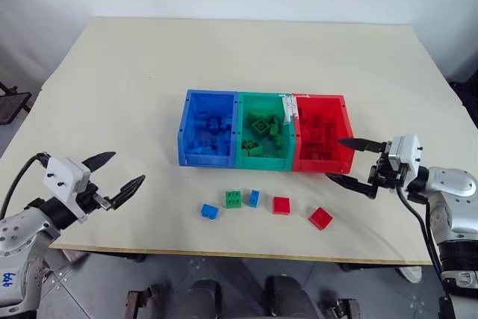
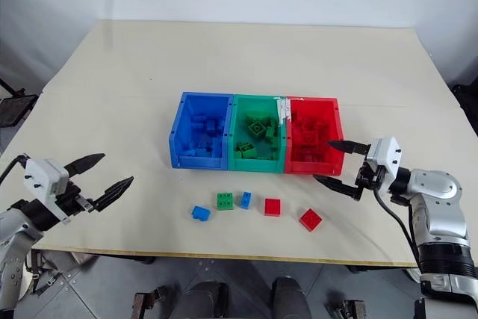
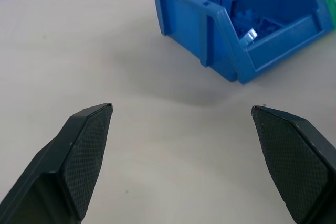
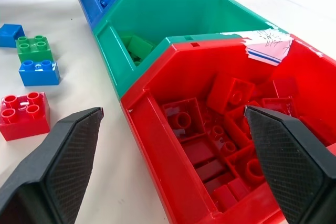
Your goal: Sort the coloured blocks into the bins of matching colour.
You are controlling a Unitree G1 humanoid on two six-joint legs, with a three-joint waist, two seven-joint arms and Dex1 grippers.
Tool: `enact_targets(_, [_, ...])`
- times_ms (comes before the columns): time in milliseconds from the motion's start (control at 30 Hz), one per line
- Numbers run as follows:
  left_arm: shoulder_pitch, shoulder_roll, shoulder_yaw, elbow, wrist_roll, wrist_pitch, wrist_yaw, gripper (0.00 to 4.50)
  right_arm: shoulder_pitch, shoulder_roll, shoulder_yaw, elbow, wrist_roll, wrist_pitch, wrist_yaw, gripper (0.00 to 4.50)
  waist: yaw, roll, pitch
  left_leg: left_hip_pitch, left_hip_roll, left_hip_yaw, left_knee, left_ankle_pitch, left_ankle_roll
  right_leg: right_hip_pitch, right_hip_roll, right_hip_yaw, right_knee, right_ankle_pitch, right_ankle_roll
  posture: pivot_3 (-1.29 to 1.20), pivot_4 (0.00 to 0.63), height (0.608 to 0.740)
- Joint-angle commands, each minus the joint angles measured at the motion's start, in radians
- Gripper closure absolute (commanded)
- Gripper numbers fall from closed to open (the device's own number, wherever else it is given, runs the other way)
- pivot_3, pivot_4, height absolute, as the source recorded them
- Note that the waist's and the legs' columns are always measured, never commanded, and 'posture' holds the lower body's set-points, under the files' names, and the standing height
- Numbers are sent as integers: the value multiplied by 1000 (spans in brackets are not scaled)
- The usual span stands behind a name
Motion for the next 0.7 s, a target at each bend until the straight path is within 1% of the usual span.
enact_targets(33, [6,12,19,-13,11,-11,1,0,-1,11,-14,4,10,-31,1,23,0,0,0,0,0,0,0,0,0,0,0,0,0,0,0,0,150,740])
enact_targets(133, [1,6,7,-26,12,-3,8,0,4,25,-22,-1,12,-59,-7,23,-1,0,0,0,0,0,0,0,0,0,0,0,0,0,0,0,150,740])
enact_targets(267, [-26,14,-73,-67,-3,11,-45,0,72,8,-25,-78,24,-47,2,23,4,0,0,0,0,0,0,0,0,0,0,0,0,0,0,0,150,740])
enact_targets(367, [-65,18,-145,-114,-59,68,-98,0,130,-30,-78,-108,30,-35,-20,23,21,0,0,0,-1,-1,1,0,0,1,-1,-1,0,0,0,0,150,740])
enact_targets(533, [-202,6,-324,-181,-78,120,-173,0,280,-126,-181,-118,24,-40,-4,23,42,1,0,0,-2,-3,3,-1,1,4,-1,-3,-1,0,0,0,150,740])
enact_targets(600, [-241,-7,-365,-198,-92,139,-185,0,320,-150,-198,-116,15,-60,7,23,42,1,0,1,-1,-3,3,-1,1,5,0,-3,-1,0,0,0,150,740])
enact_targets(700, [-296,-26,-430,-224,-119,165,-214,0,358,-183,-214,-109,3,-67,13,23,28,1,0,3,-1,-2,3,-1,1,7,1,-3,-1,0,0,0,150,740])
